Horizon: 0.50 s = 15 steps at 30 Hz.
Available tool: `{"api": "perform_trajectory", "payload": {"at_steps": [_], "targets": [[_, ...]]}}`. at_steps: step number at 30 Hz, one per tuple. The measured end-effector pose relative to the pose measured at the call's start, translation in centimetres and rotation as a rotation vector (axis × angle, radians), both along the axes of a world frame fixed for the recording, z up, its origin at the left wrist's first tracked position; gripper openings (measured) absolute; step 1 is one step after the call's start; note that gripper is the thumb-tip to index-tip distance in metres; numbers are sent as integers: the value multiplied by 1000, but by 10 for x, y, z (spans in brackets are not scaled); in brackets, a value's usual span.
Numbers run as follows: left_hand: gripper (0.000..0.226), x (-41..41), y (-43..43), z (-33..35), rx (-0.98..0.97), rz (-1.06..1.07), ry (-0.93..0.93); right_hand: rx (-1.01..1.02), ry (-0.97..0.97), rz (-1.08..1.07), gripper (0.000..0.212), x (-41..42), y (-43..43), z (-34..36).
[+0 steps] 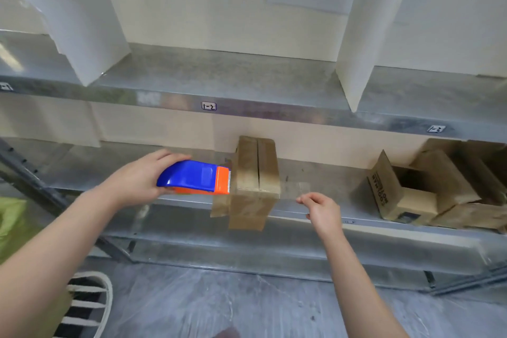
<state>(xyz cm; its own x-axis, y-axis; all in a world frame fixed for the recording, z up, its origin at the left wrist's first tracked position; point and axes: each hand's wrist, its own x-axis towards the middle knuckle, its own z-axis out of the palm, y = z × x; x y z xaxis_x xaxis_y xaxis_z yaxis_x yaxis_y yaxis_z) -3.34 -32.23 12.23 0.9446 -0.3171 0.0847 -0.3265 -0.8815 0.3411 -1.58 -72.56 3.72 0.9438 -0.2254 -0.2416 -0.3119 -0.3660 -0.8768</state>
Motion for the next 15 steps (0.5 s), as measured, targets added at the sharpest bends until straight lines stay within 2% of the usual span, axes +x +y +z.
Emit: {"api": "perform_trajectory", "payload": {"at_steps": [9, 15], "targets": [[75, 30, 4, -25, 23, 12, 87, -163, 122, 41, 23, 16, 14, -15], [74, 42, 14, -35, 61, 52, 136, -99, 198, 77, 19, 33, 37, -30]]}}
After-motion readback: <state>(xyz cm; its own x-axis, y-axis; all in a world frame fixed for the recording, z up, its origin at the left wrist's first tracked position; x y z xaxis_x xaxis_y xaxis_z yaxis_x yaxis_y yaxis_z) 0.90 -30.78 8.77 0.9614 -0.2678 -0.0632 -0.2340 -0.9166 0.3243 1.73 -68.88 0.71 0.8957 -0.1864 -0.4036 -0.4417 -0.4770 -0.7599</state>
